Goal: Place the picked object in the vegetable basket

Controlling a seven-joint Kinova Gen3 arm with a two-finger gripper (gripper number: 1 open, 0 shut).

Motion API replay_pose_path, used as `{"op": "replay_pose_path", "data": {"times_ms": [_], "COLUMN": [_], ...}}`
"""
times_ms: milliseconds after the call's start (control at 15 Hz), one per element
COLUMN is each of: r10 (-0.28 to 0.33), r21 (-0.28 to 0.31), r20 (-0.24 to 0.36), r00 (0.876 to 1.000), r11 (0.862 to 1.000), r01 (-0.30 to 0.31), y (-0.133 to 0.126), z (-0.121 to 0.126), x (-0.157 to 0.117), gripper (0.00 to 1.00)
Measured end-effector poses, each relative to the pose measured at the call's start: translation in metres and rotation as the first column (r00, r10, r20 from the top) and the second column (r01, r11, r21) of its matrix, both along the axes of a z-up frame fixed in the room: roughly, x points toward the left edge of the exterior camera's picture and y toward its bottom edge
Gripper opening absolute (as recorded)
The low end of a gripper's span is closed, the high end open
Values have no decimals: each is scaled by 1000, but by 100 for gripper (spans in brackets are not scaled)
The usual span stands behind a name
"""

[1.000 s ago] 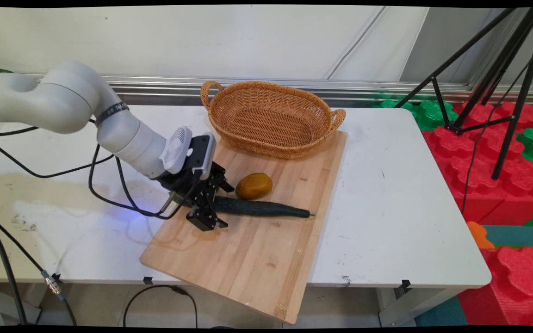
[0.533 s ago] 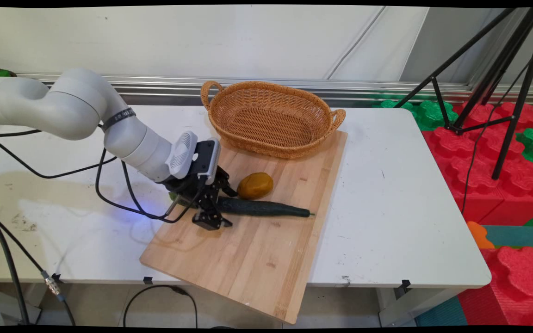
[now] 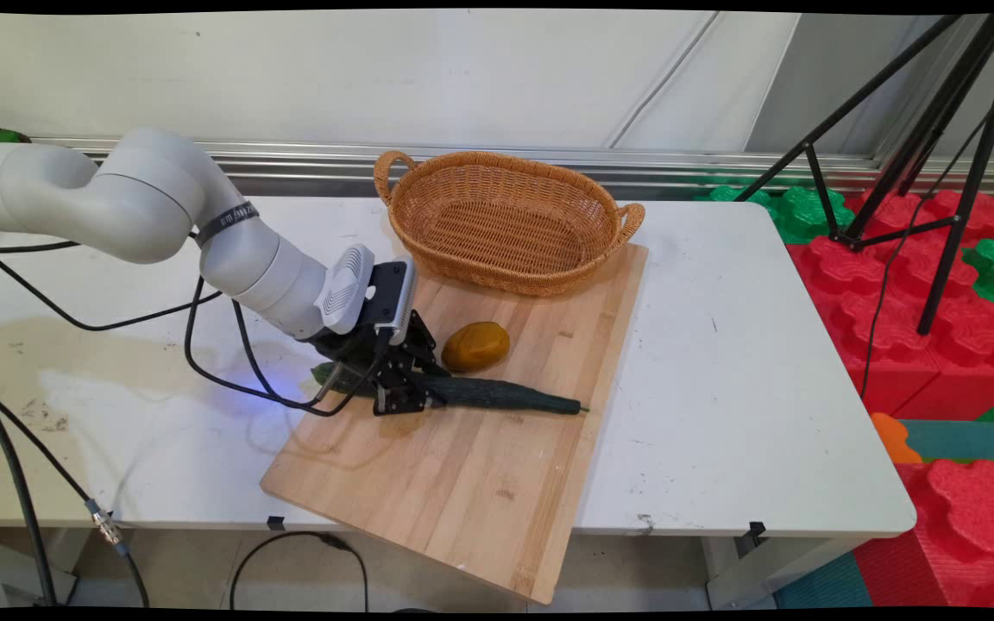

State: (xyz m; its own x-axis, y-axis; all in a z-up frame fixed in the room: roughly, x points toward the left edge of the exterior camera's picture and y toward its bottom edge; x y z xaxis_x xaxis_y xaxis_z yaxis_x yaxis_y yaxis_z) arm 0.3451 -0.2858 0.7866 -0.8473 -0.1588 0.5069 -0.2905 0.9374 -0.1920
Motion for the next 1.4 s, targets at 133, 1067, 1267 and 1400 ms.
{"op": "replay_pose_path", "data": {"times_ms": [133, 1067, 1267, 1400], "r10": [-1, 15, 42, 57], "r21": [-6, 4, 13, 16], "r20": [-3, -126, -170, -193], "r00": [1000, 992, 985, 980], "r11": [1000, 1000, 999, 998], "r01": [1, -15, -41, -55], "y": [1, 17, 21, 22], "z": [3, 63, 86, 98], "x": [0, 31, 43, 49], "gripper": [0, 0, 0, 0]}}
